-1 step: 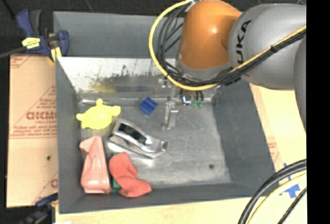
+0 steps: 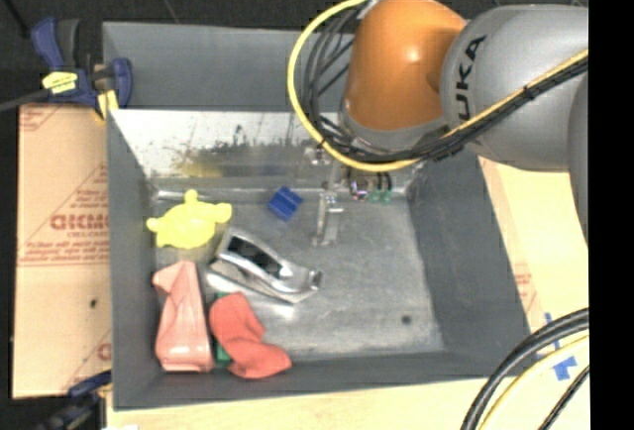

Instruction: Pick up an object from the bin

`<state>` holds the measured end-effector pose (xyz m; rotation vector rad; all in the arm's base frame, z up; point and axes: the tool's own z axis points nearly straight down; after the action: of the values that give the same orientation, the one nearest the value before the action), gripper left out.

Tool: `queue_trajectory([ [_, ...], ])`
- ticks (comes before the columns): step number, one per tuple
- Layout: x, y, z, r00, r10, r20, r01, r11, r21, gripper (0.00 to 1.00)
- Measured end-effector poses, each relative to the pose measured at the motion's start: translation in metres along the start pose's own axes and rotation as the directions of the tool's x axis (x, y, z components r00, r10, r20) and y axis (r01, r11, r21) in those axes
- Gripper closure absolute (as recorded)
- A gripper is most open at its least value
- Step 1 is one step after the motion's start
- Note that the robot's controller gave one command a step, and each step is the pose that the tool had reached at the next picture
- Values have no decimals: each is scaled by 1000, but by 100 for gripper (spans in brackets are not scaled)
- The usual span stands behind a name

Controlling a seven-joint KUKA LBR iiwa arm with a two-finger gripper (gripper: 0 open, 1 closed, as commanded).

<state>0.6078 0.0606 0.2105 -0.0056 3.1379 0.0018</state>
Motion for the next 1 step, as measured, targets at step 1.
queue_trajectory([
  [1, 4, 5, 40, 1000, 27, 7, -27, 1000, -1, 0],
])
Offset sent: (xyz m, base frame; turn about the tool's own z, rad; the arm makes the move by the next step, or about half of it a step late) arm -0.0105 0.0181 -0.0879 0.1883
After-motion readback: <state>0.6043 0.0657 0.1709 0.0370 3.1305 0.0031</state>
